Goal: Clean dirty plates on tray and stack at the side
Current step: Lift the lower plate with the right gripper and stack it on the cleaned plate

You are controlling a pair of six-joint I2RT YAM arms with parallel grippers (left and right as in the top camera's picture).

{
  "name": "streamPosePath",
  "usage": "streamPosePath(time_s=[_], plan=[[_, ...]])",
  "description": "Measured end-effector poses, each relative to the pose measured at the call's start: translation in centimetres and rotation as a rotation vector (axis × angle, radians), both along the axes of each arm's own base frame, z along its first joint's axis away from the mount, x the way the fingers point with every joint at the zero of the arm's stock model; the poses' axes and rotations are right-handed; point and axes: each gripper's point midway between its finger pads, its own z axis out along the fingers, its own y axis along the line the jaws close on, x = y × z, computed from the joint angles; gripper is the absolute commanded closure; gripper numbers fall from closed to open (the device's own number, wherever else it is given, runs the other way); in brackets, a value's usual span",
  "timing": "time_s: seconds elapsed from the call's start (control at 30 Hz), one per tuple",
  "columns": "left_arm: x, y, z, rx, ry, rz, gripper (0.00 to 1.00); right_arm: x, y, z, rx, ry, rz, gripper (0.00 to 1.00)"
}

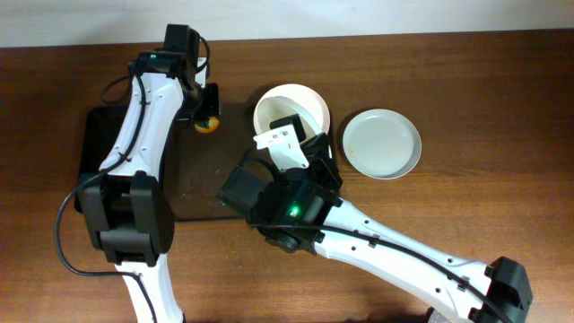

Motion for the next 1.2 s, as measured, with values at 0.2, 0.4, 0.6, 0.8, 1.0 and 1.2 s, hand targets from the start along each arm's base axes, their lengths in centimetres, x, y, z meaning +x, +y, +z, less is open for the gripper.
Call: streamPosePath(time_s=[0.2, 0.4, 0.6, 0.8, 1.0, 1.2], plan=[[0.1, 0.0, 0.0, 0.0, -0.003, 0.0, 0.99, 0.3, -0.4, 0.1, 0.026, -0.016, -0.025, 0.96], [0.1, 0.0, 0.0, 0.0, -0.004, 0.0, 0.99, 4.4, -7.2, -5.5, 0.282, 0.248, -0.217, 0.96], [0.1, -0.1, 0.0, -0.004, -0.003, -0.001, 0.99, 6.8, -18.8, -10.3, 0.711, 0.485, -0.483, 0.96], [0.1, -0.1, 0.0, -0.004, -0.005, -0.001, 0.99, 7.5, -26.3, -15.3, 0.912, 0.487, -0.597, 0.96], [0.4, -0.1, 0.1, -0.005, -0.018, -0.001, 0.99, 7.4, -24.8, -23.0, 0.985, 0.569, -0.542, 0.96], [0.4, -0.1, 0.1, -0.005, -0.019, -0.001, 0.99, 6.9, -21.5, -25.4, 1.028, 0.687, -0.445, 0.5]])
